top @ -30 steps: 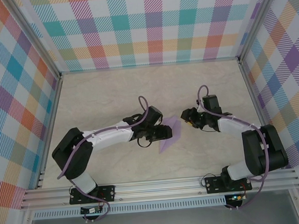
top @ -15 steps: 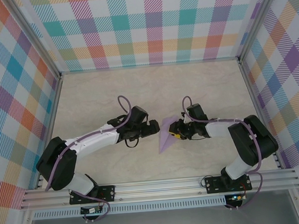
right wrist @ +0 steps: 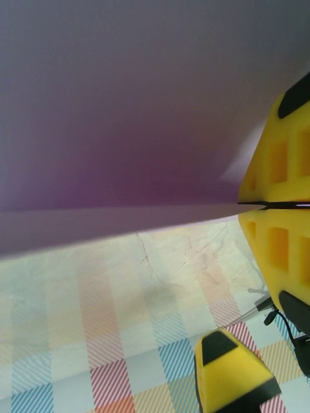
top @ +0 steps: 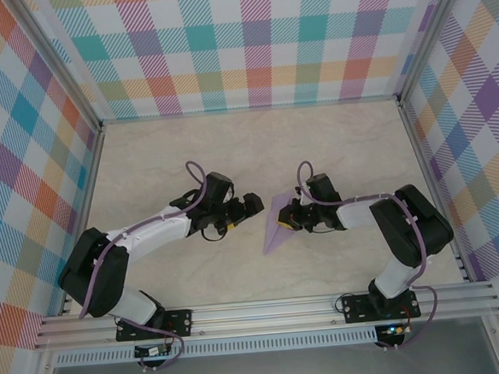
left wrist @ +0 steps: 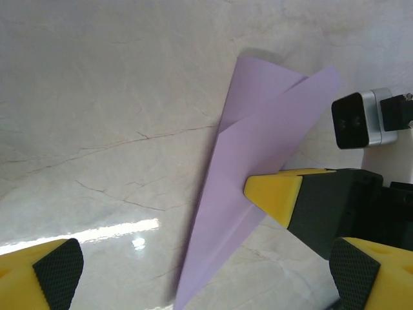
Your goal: Fold a paper plane with a square sheet of paper (pick it up from the middle)
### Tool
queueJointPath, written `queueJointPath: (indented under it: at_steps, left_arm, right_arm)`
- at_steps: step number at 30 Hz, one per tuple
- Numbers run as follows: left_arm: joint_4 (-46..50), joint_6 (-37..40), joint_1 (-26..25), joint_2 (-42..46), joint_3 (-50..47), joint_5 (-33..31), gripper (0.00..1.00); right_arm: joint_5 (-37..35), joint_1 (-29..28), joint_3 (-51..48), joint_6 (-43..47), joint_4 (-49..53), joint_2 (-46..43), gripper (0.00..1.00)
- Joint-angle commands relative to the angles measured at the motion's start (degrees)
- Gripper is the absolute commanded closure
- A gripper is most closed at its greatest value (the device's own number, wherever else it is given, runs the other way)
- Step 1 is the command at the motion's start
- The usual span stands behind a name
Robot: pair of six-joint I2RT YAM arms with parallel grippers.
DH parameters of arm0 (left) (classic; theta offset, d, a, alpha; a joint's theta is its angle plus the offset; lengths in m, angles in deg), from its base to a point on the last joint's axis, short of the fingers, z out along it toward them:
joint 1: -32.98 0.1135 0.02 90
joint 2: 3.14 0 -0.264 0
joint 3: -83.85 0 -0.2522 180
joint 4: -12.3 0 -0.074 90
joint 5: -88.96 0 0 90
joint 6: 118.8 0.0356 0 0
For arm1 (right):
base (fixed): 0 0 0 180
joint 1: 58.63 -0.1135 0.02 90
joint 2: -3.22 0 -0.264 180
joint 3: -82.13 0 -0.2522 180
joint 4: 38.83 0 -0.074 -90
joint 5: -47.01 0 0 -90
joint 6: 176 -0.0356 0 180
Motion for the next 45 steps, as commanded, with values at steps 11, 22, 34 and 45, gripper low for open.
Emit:
queueJointPath:
  at_steps: [11, 22, 34, 45]
  left_arm:
    - [-33.1, -20.7, 5.6, 2.0, -6.7, 23.8, 0.0]
    - [-38.8, -20.2, 6.7, 2.6, -3.4, 23.3, 0.05]
    - [-42.4, -20.9, 7.0, 2.8, -5.1, 22.8, 0.42]
    - [-39.8, -18.5, 7.1, 2.7, -5.0, 22.3, 0.76]
  right_arm:
    - [10.4, 4.1, 13.9, -8.8, -4.7, -9.1, 0.93]
    - [14.7, 4.3, 17.1, -10.9, -2.5, -7.8, 0.92]
    - [18.6, 4.3, 16.4, -9.4, 1.1, -6.8, 0.92]
    - [20.1, 4.3, 16.4, -8.8, 4.0, -6.4, 0.89]
